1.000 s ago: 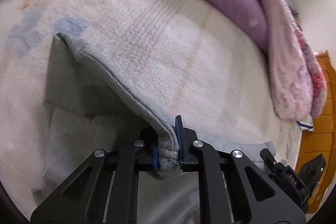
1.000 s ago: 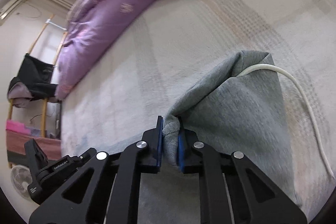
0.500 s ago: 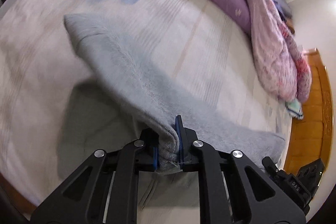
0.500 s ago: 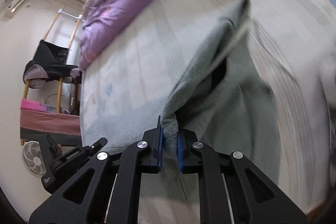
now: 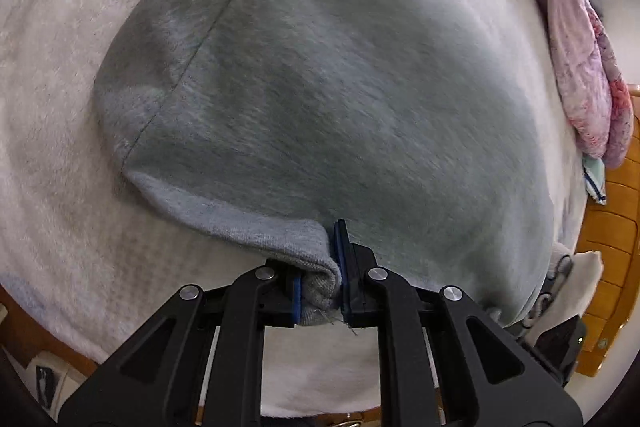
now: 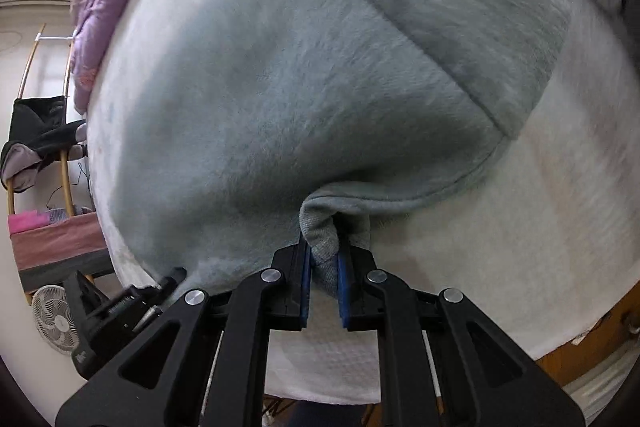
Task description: Fold large clothes
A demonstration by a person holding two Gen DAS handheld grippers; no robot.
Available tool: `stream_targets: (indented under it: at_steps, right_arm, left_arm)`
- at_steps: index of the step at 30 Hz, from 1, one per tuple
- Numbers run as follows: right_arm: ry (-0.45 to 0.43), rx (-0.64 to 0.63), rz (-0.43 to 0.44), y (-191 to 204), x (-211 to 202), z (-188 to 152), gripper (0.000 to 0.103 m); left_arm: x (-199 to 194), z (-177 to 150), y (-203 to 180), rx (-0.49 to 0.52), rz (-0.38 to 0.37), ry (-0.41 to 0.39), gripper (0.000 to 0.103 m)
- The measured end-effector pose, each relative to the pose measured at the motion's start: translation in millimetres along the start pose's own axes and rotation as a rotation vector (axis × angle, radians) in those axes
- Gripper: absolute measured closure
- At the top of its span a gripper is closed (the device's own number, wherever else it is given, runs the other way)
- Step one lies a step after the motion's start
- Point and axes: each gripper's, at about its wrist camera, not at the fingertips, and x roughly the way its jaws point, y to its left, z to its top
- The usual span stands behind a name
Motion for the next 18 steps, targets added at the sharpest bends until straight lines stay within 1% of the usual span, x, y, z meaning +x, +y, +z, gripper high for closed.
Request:
stream_targets:
  at_steps: [2,3,4,5,6,7,8,9,10,11,13,15,17,18]
  right_arm:
    - [-0.013,0.019,0.016,-5,7,0,0.093]
    - [-0.009,0.013,0.010,-3,9,1,0.093]
    - [-0.005,0.012,0.008,-1,8,3,0.091]
    - [-0.001,0.016,0.007,0,6,3,0.090]
    - [0.003,0.010,0.002,4,2,2,0.089]
    - [0.002,-0.012,-0.020,11,-4,0,0.085]
    - [0.005,-0.030,-0.052,15,-11,-4,0.075]
    - [0.004,-0.045,-0.083,19,-16,-8,0.069]
    - [-0.001,-0.059,-0.104,23,-23,-12,0.060]
    - [-0.001,-0.076,-0.118,30,-31,-17,0.059]
    - [0.011,-0.099,-0.136,45,-42,-22,0.058]
    - [0.005,-0.140,-0.124,60,-48,-25,0.058]
    - [-0.043,-0.232,-0.077,94,-53,-24,0.060]
    - [-0.074,-0.283,-0.055,109,-55,-23,0.063]
  left_arm:
    - [3,1,2,0.022,0.011,-0.010,0.088]
    - [6,1,3,0.031,0.013,-0.008,0.087]
    - [6,1,4,0.030,0.008,-0.008,0.087]
    - [4,0,5,0.025,-0.006,-0.008,0.086]
    - [1,1,8,0.016,-0.033,-0.001,0.083]
    - [0,0,8,0.010,-0.055,0.007,0.078]
    - [-4,0,11,0.002,-0.082,0.012,0.062]
    - [-11,-1,15,-0.010,-0.103,0.007,0.048]
    - [-17,-2,19,-0.015,-0.094,-0.008,0.043]
    - [-26,-3,25,-0.018,-0.094,-0.029,0.039]
    - [-39,-3,36,-0.028,-0.132,-0.040,0.039]
    - [-49,-2,50,-0.059,-0.153,-0.057,0.039]
    - [-58,5,68,-0.083,-0.157,-0.086,0.039]
    - [-61,9,75,-0.091,-0.148,-0.099,0.039]
